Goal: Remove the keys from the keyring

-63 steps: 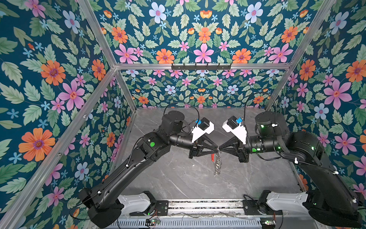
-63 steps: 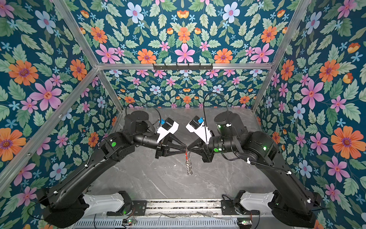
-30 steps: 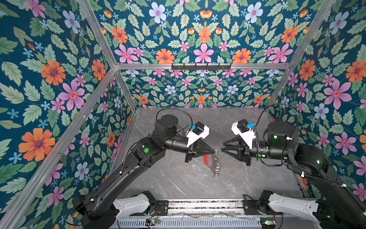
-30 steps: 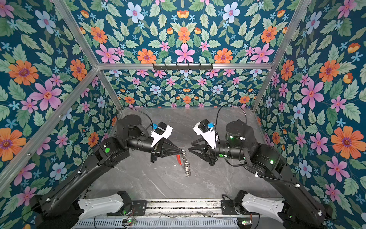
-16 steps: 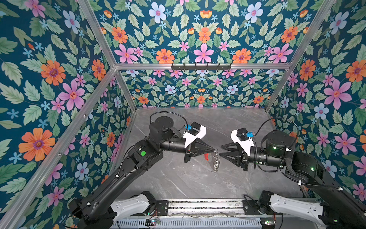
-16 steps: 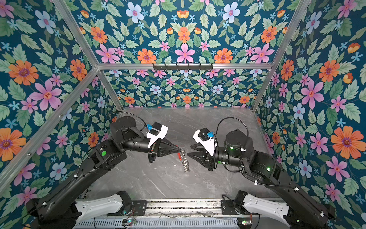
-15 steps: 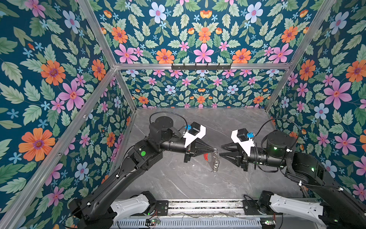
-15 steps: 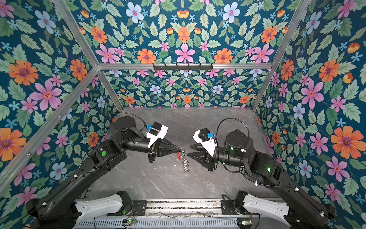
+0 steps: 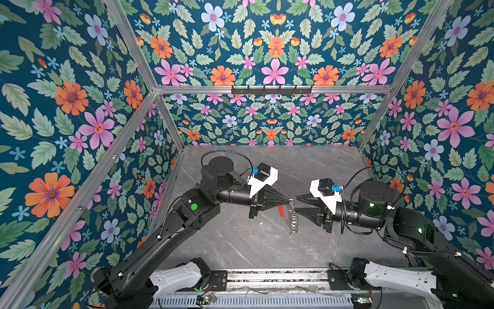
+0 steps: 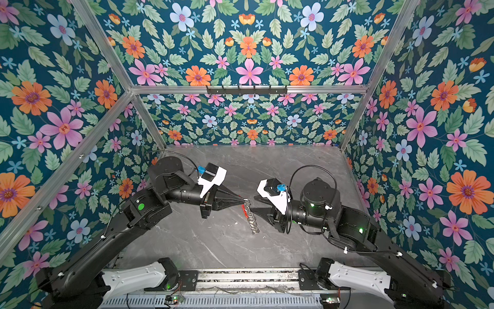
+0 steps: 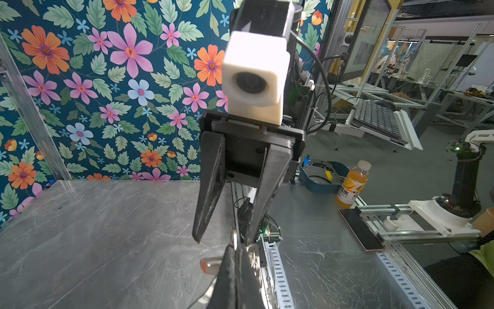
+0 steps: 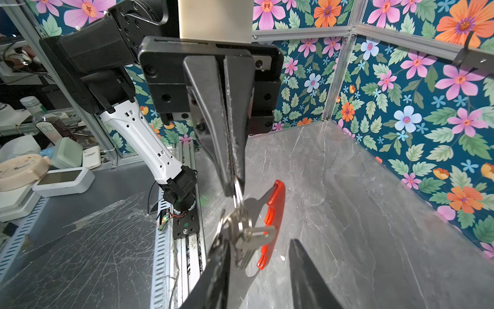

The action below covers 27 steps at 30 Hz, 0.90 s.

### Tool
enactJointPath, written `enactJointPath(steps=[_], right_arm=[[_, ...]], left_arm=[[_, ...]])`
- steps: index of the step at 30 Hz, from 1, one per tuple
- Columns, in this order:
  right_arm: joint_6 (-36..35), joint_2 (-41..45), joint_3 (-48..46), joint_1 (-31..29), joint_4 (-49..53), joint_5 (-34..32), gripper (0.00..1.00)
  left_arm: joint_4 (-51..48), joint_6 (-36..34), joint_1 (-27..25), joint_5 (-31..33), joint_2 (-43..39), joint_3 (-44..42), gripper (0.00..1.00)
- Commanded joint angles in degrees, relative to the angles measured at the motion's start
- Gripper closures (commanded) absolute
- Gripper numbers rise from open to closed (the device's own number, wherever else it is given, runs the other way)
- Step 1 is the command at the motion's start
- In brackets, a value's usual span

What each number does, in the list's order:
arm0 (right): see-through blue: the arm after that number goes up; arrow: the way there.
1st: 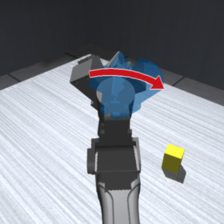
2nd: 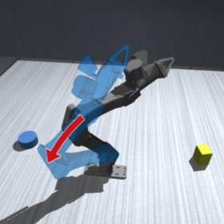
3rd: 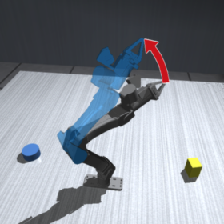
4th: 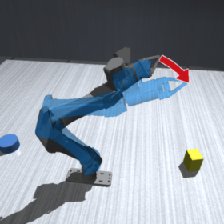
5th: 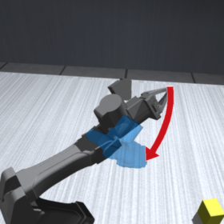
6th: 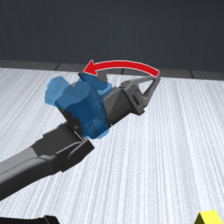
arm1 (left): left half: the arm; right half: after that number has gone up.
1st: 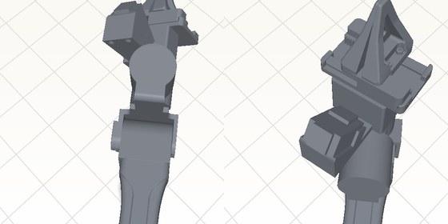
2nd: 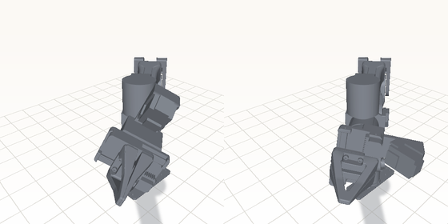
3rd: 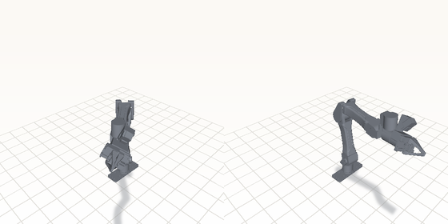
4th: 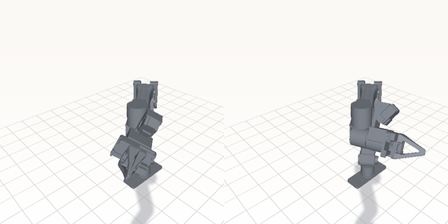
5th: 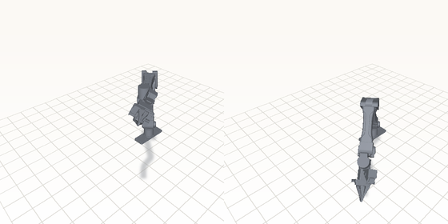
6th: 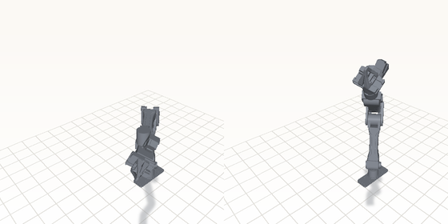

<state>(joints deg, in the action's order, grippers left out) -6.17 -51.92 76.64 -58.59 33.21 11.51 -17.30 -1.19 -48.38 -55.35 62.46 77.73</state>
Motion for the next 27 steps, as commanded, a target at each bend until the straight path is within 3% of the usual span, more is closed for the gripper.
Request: enactJointPath(steps=[1, 6, 12, 27], right_arm=[[-2.2, -0.5, 0.4, -1.9, -3.0, -4.1, 0.62], [-5.2, -1.9, 1.2, -5.9, -3.0, -10.0, 0.61], [-6.3, -1.8, 1.8, -6.3, -2.6, -12.9, 0.61], [-6.4, -2.2, 2.3, -6.4, -1.0, -12.1, 0.83]], left_arm=[[2.2, 0.5, 0.0, -0.8, 0.0, 0.4, 1.00], [2.1, 0.6, 0.0, -1.0, 0.0, 0.5, 1.00], [1.9, 0.6, 0.0, -1.0, -0.1, 0.5, 1.00], [1.6, 0.4, 0.0, -0.2, -0.3, 0.8, 1.00]])
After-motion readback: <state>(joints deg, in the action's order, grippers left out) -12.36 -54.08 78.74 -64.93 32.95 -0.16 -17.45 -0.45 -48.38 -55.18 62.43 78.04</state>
